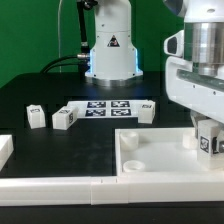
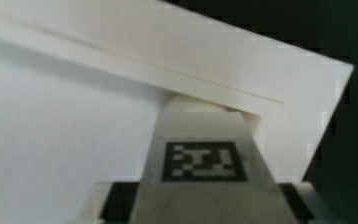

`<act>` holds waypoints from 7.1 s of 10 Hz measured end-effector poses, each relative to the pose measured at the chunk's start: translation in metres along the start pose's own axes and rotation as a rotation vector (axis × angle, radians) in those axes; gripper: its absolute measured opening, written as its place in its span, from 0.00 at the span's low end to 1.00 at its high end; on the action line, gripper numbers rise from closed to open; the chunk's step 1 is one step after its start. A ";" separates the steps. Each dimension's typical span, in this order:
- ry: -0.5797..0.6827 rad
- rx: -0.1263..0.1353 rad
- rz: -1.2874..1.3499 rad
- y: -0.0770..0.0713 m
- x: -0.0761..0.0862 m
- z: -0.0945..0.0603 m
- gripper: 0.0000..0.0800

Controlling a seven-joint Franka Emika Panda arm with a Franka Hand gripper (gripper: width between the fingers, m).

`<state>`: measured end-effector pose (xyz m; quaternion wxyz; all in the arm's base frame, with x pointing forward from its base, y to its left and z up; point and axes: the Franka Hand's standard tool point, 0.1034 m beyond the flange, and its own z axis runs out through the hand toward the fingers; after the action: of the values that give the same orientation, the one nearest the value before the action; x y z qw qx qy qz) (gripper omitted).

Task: Assemble one leg

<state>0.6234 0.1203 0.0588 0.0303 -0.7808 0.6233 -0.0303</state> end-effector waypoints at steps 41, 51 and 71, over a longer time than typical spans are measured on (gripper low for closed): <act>0.003 -0.011 0.363 -0.002 0.000 0.002 0.36; 0.016 -0.024 -0.687 -0.002 -0.007 0.002 0.81; 0.042 -0.060 -0.761 0.004 0.022 0.002 0.56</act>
Offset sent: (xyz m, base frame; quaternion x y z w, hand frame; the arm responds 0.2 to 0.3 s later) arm 0.0029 -0.0028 -0.0015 0.0025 0.0042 0.1496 0.9887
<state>0.6248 0.0979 0.0570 -0.0189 -0.9561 0.2900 -0.0369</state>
